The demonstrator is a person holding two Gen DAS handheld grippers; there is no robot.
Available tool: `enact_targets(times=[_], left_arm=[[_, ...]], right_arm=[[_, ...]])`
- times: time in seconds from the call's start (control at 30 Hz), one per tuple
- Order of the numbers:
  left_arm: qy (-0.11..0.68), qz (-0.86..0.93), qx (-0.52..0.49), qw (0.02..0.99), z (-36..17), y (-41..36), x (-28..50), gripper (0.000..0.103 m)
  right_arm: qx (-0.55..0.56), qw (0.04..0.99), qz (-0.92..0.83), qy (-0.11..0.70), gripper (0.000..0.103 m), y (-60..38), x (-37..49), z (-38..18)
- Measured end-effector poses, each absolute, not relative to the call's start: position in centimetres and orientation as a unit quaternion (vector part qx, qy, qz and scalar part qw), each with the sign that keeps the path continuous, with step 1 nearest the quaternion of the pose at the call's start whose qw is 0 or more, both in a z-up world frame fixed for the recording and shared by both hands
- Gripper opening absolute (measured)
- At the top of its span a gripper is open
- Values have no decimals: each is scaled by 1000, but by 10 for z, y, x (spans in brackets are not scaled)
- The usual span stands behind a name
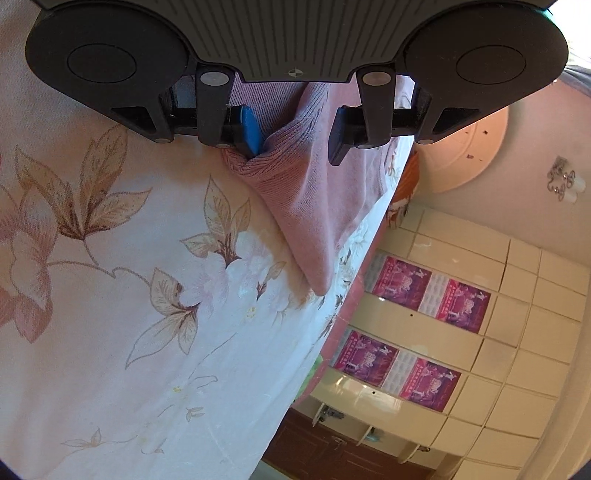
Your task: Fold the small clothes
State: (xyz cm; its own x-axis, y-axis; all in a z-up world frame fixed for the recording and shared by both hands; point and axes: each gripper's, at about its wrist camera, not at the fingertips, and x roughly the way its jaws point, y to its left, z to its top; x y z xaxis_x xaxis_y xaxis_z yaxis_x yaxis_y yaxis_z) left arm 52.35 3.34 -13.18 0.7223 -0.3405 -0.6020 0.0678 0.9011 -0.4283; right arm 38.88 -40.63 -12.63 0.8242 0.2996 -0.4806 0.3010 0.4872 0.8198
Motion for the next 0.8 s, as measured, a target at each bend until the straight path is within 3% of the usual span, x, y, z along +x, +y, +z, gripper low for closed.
enact_targets(times=[0.03,0.17,0.3,0.33,0.37,0.43,0.47,0.53,0.6,0.63,0.7,0.8], left_arm=[[327,-108,-186,920,-124,34,518,6],[261,-92,-141,951,-102,32,494,6],[339,-81,-121,929,-133,30,509,8],[333,-81,-122,931,-135,32,507,13],[329,-82,-121,933,-135,32,506,27],[321,-87,-123,935,-132,34,506,42],[319,-83,-121,936,-133,36,506,43],[328,-83,-120,933,-135,36,514,35],[336,-88,-119,930,-137,33,522,19],[338,-93,-120,929,-137,32,526,5],[331,-90,-119,932,-134,32,529,5],[309,-92,-104,941,-125,31,529,5]], right_arm=[[485,820,-5,303,7,-403,390,-123],[407,864,-10,297,7,-389,380,-111],[366,871,-16,328,7,-383,376,-115],[360,872,-13,331,9,-383,373,-112],[349,879,-14,325,14,-384,367,-105],[318,900,-15,299,14,-383,354,-90],[315,904,-10,290,14,-385,352,-82],[304,912,-3,275,13,-386,358,-74],[277,917,8,286,13,-380,378,-76],[260,916,15,304,13,-375,391,-82],[196,905,-4,377,13,-362,421,-105],[215,911,1,352,13,-368,426,-103]])
